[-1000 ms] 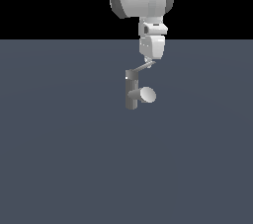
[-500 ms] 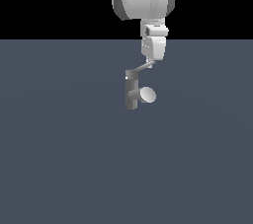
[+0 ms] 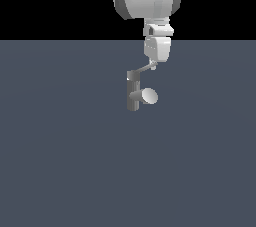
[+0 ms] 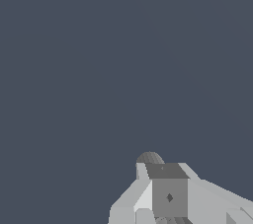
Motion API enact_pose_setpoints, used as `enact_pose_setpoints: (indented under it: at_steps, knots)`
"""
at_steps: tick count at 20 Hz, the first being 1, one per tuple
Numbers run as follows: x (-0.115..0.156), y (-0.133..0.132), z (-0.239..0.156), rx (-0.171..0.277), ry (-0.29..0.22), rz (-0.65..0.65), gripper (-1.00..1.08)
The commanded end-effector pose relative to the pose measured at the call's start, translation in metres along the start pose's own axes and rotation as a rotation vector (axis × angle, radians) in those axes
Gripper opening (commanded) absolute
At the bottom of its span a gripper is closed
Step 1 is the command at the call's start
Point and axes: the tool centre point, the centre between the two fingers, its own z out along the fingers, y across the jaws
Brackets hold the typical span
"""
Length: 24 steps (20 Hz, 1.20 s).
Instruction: Turn on the faucet by rotating a designated handle.
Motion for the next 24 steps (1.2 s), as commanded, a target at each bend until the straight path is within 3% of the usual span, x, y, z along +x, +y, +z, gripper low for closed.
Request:
enact_pose_setpoints:
  at_steps: [1, 16, 17, 24]
  knots:
    - [0.001, 0.009, 0.001, -0.007, -0.001, 0.002, -1.00]
    - [0.005, 0.047, 0.001, -0.006, -0.001, 0.002, -1.00]
    - [-0.004, 0.034, -0.012, 0.023, 0.002, -0.013, -1.00]
    - [-0.014, 0.053, -0.009, 0.015, 0.001, -0.009, -1.00]
